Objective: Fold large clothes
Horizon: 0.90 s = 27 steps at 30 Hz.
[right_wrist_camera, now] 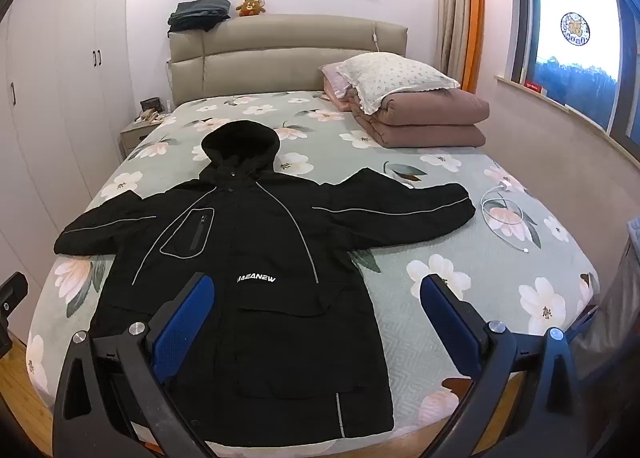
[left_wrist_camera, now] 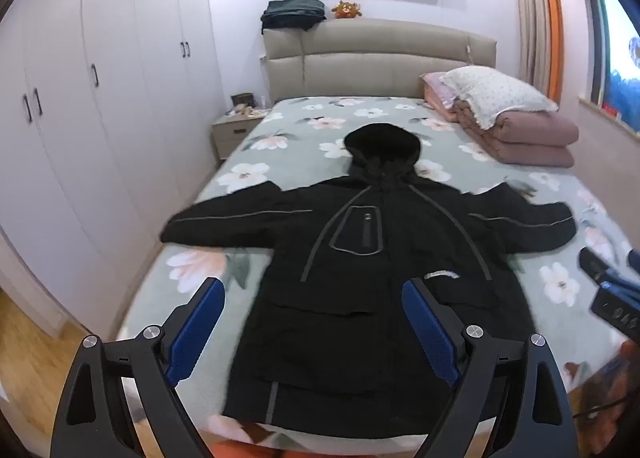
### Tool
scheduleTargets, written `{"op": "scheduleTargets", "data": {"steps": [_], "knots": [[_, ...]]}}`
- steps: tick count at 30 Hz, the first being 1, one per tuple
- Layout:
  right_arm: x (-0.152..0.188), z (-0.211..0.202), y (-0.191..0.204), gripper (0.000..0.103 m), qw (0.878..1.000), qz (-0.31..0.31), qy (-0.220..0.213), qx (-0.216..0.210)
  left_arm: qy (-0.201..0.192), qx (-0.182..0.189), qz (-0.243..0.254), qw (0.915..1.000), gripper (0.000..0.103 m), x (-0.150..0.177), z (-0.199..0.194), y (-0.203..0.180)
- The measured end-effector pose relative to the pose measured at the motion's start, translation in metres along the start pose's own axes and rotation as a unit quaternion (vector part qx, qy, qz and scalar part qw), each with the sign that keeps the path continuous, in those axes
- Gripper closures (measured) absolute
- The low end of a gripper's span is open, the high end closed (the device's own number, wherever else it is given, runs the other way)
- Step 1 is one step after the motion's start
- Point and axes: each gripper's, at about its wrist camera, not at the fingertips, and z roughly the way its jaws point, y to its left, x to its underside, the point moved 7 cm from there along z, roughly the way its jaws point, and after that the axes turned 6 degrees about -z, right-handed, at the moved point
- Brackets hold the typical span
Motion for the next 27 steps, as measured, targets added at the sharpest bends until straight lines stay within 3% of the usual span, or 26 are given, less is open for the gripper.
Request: {"op": "scheduleTargets", "data": {"steps": [6, 8, 9, 14, 27], "knots": [[0.01, -0.007, -0.003, 0.0, 1.0, -0.003, -0.007, 0.008, 0.016, 0.023, -0.021, 0.9994, 0.012, 0.0, 0.013, 0.015], [0.006, 0.007, -0.007, 0.0, 1.0, 0.002, 0.017, 0.004, 0.02, 0.037, -0.029, 0.9987, 0.012, 0.0, 0.017, 0.025], [0.006, 0.006, -0.003, 0.0, 1.0, 0.002, 0.016, 0.004, 0.006, -0.007, 0.003, 1.0, 0.012, 0.002, 0.014, 0.007], [0.001, 0.003, -0.01, 0.0, 1.0, 0.0, 0.014, 0.004, -0.031, -0.051, 0.04, 0.9974, 0.012, -0.002, -0.007, -0.02], [-0.008, -0.019, -0.008, 0.0, 1.0, -0.011, -0.012, 0.023, -0.048, -0.047, 0.049, 0.9965, 0.012, -0.006, -0.025, -0.03]]}}
